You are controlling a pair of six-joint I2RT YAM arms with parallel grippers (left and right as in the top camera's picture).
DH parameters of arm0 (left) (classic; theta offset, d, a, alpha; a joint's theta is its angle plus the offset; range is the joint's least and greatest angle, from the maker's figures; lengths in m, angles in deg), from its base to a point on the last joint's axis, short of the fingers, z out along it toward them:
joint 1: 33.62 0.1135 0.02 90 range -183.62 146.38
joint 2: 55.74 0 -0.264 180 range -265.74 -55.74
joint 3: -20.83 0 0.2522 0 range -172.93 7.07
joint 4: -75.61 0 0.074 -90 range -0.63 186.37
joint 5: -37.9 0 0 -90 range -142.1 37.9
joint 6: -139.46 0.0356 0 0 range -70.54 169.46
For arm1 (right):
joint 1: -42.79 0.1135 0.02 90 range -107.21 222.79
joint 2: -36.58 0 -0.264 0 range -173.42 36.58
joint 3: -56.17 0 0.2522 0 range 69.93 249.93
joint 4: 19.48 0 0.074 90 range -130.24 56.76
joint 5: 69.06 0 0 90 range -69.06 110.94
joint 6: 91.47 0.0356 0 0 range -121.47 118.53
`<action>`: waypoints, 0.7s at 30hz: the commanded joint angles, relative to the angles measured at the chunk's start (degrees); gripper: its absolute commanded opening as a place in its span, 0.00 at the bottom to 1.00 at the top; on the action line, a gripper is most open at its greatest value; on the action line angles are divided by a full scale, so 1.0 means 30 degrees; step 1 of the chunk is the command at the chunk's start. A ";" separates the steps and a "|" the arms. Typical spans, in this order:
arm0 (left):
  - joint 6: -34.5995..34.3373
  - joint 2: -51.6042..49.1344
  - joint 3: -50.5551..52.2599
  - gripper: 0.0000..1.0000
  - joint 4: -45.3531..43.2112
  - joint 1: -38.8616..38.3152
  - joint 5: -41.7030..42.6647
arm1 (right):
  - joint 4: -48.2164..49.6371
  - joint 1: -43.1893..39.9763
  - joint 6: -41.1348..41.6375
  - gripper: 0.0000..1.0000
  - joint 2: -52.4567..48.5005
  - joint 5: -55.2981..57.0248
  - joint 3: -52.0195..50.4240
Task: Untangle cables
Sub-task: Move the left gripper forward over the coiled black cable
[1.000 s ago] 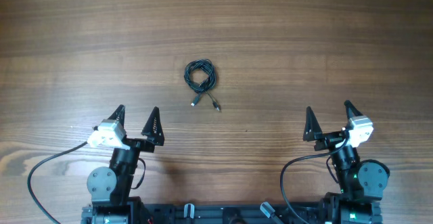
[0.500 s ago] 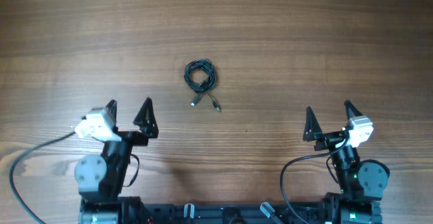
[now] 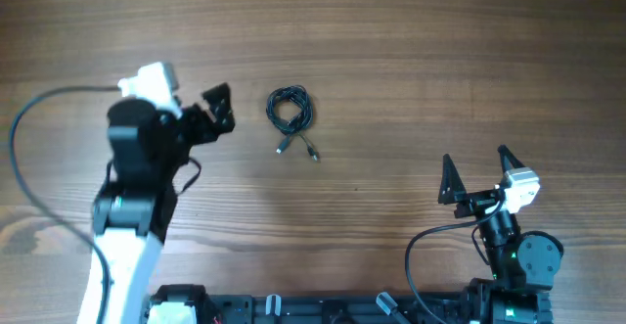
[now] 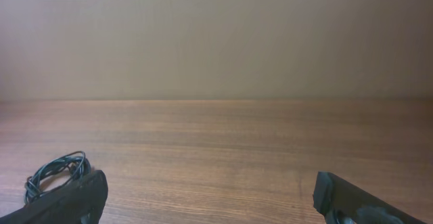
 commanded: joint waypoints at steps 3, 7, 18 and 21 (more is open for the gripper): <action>0.1989 -0.5260 -0.4750 1.00 0.2565 -0.2397 -0.1559 | 0.0036 0.0058 -0.0117 1.00 0.0226 0.0189 -0.0029; 0.2040 -0.7461 -0.6572 1.00 0.3344 -0.3402 -0.2943 | 0.0036 0.0058 -0.0117 1.00 0.0226 0.0182 -0.0029; 0.1858 -1.0936 -0.7599 1.00 0.0801 -0.5304 -0.3504 | 0.0036 0.0058 -0.0109 1.00 0.0226 0.0189 -0.0029; 0.1814 -1.1482 -0.7599 1.00 0.0736 -0.5668 -0.2900 | 0.0036 0.0058 -0.0109 1.00 0.0226 0.0182 -0.0029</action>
